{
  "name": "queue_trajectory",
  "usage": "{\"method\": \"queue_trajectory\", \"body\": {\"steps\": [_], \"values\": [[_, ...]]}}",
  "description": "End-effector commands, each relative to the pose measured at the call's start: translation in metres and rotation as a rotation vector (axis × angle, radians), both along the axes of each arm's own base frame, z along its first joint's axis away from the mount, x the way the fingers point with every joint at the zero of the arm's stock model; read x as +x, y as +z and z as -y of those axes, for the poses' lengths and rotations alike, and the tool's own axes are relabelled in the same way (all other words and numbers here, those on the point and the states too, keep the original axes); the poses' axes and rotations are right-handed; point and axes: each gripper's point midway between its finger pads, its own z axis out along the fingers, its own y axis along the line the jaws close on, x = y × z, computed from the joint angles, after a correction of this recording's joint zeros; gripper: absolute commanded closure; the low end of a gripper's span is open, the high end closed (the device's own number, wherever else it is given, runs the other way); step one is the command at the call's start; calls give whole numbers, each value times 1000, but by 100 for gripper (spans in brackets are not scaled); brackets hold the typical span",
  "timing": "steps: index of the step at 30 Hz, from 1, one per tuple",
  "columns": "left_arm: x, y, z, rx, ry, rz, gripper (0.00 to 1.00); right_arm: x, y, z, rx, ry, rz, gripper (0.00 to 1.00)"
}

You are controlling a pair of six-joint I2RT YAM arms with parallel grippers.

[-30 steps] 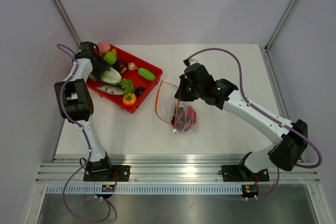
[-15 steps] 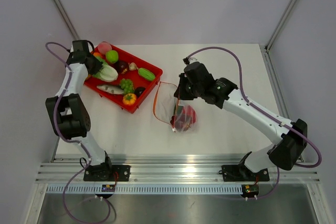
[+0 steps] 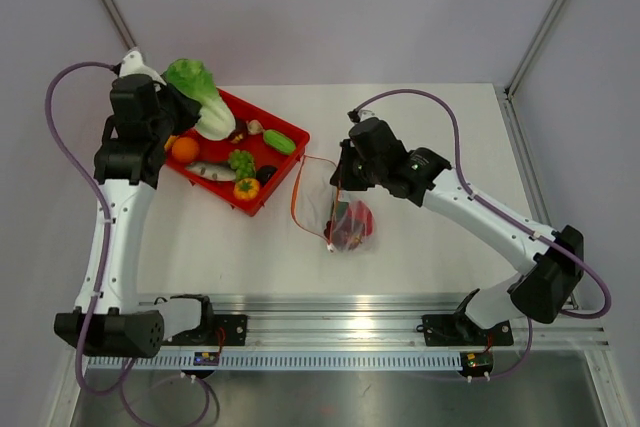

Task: Place the food in the zip-top bag and seal the zipper
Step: Pick up the fake vegetable from the bin.

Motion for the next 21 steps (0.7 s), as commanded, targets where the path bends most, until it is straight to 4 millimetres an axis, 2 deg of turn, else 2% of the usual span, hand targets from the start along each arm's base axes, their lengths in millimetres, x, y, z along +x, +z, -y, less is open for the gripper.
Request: {"method": "queue_trajectory", "body": {"steps": [1,2,5,6,9,10,11,12,13,15,17,19,20,21], "values": [[-30,20,49,63,-206,40,100,5,29,-18,80,23,40,100],[-38,21,69,68,-276,48,100,6,30,-19,84,22,43,100],[-63,22,100,64,-413,77,100,7,33,-22,96,24,42,100],[-68,12,105,62,-430,64,100,7,33,-23,100,25,40,100],[-87,14,120,24,-481,105,100,8,37,-28,125,32,41,100],[-89,2,126,8,-500,95,100,10,37,-30,131,25,37,100],[-99,2,134,-10,-535,109,100,8,42,-34,152,44,33,100],[-104,1,138,-35,-540,114,100,7,44,-38,165,53,28,100],[-105,-10,142,-45,-548,108,100,9,43,-40,168,49,20,100],[-116,-6,145,-56,-557,158,100,11,49,-44,187,49,18,100],[-119,-9,146,-58,-559,193,100,13,53,-51,208,54,15,100],[-123,2,145,-72,-563,260,100,12,57,-58,236,71,1,100],[-123,-8,146,-73,-562,251,100,11,63,-63,266,88,3,100],[-124,-7,147,-84,-565,264,100,10,65,-66,280,95,0,100]]}}
